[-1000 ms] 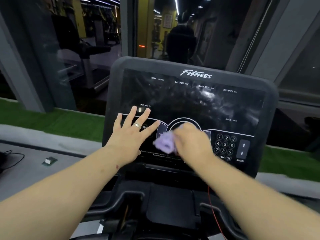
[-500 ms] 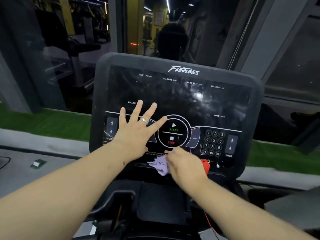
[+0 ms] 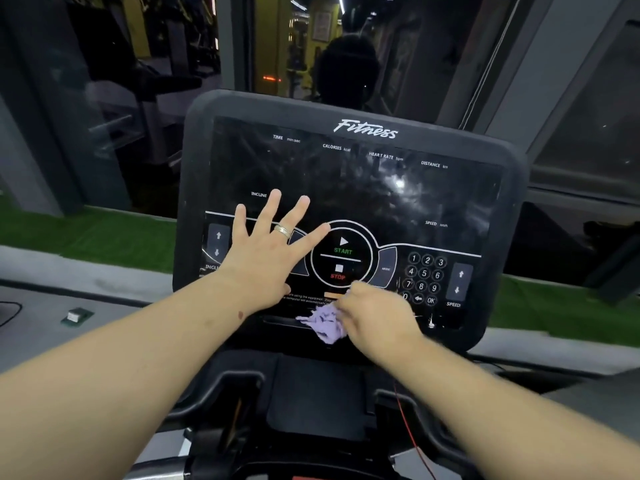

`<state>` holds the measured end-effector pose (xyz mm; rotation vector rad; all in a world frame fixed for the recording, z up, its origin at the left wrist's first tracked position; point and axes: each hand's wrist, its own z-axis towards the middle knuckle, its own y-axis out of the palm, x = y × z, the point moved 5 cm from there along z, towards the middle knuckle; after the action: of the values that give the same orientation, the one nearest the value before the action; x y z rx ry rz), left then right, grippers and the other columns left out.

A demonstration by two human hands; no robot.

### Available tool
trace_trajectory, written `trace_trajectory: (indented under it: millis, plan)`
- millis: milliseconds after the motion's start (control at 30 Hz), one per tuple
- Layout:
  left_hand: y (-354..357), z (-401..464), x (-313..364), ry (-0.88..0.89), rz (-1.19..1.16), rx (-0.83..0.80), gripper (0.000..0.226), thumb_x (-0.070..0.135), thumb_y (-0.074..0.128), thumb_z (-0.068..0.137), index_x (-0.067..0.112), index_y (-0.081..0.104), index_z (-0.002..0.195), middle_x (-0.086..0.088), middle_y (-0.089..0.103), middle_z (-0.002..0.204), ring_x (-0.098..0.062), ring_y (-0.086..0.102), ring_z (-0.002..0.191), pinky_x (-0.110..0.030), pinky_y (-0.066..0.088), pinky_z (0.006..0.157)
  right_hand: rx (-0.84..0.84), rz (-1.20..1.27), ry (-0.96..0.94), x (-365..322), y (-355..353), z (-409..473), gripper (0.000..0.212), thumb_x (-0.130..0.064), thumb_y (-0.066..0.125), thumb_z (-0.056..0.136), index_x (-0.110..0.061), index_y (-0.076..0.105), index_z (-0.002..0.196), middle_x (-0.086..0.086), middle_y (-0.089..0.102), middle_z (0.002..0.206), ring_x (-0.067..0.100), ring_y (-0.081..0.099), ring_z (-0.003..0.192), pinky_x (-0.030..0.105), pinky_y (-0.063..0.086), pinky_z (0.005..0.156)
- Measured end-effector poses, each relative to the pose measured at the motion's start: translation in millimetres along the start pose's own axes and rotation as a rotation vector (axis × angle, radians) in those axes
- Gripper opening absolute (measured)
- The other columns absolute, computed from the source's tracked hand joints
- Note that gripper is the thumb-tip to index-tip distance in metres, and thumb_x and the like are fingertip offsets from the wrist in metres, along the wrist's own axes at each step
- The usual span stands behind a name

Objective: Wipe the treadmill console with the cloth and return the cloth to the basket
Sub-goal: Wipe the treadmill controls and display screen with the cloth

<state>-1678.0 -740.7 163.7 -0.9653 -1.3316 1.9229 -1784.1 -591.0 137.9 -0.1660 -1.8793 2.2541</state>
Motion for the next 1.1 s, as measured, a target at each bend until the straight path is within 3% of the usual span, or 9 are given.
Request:
trace_trajectory:
  millis: [200,400,500,633,800,900,967,1033,1100]
  plan:
    - [-2,3,0,-0.004,0.014,-0.018,0.128,0.05,0.079,0.081,0.05,-0.029,0.151,0.0,-0.044,0.159,-0.041,-0.035,0.148,-0.075,0.001,0.117,0.308,-0.007,0.308,62,-79,52,0.014,-0.019,0.054,0.091,-0.021,0.066,0.084,-0.001,0.05,0.087,0.029,0.06,0.075,0.034,0.048,0.063]
    - [0,0,0,0.003,0.02,0.009,0.129,0.051,0.08,0.08,0.051,-0.028,0.151,0.0,-0.041,0.161,-0.042,-0.03,0.15,-0.075,0.005,0.117,-0.019,0.04,0.045,-3,2,-11,0.016,-0.025,0.051,0.094,-0.02,0.066,0.093,-0.001,0.055,0.097,0.03,0.065,0.088,0.034,0.05,0.065]
    - [-1,0,1,0.004,0.023,-0.012,0.128,0.051,0.079,0.081,0.051,-0.028,0.151,0.0,-0.042,0.16,-0.042,-0.032,0.149,-0.075,0.005,0.117,0.007,-0.042,0.074,23,-26,17,0.018,-0.027,0.052,0.094,-0.02,0.068,0.096,0.0,0.052,0.094,0.03,0.064,0.088,0.034,0.049,0.068]
    - [-2,1,0,0.002,0.021,-0.015,0.126,0.05,0.078,0.082,0.05,-0.027,0.152,0.0,-0.042,0.16,-0.042,-0.033,0.149,-0.074,0.004,0.117,0.26,-0.014,0.249,56,-59,39,0.012,-0.02,0.055,0.092,-0.02,0.066,0.088,-0.002,0.049,0.089,0.027,0.061,0.079,0.034,0.05,0.065]
    - [0,0,1,0.008,0.01,0.006,0.127,0.048,0.079,0.081,0.051,-0.026,0.152,-0.001,-0.04,0.162,-0.042,-0.031,0.149,-0.075,0.004,0.117,0.07,-0.015,0.073,9,8,-16,0.01,-0.015,0.07,0.076,-0.019,0.063,0.07,0.002,0.056,0.076,0.031,0.062,0.059,0.035,0.05,0.049]
    - [-2,-1,3,-0.002,0.016,-0.007,0.127,0.045,0.079,0.081,0.05,-0.027,0.152,-0.001,-0.042,0.161,-0.042,-0.032,0.149,-0.075,0.004,0.117,0.118,-0.084,-0.07,18,-10,0,0.013,-0.021,0.079,0.069,-0.022,0.066,0.065,0.0,0.057,0.07,0.03,0.059,0.051,0.029,0.041,0.049]
    - [-1,0,3,-0.003,0.005,-0.011,0.127,0.045,0.078,0.082,0.05,-0.028,0.152,-0.001,-0.044,0.159,-0.042,-0.033,0.148,-0.075,0.004,0.117,0.181,-0.147,0.063,44,-43,23,0.004,-0.022,0.07,0.08,-0.022,0.07,0.077,0.002,0.06,0.081,0.032,0.064,0.064,0.031,0.045,0.056]
    - [0,2,2,-0.009,0.006,-0.013,0.127,0.045,0.078,0.082,0.05,-0.027,0.152,-0.001,-0.044,0.159,-0.042,-0.033,0.148,-0.075,0.003,0.117,0.289,-0.099,0.229,67,-64,41,0.011,-0.024,0.058,0.09,-0.022,0.069,0.087,0.001,0.058,0.089,0.031,0.064,0.075,0.035,0.05,0.064]
    - [0,1,3,-0.007,0.0,-0.024,0.127,0.045,0.079,0.081,0.05,-0.026,0.152,0.0,-0.044,0.159,-0.042,-0.033,0.148,-0.075,0.003,0.117,0.323,-0.05,0.258,60,-55,36,0.011,-0.023,0.058,0.088,-0.02,0.067,0.082,0.003,0.056,0.086,0.033,0.063,0.072,0.034,0.049,0.06]
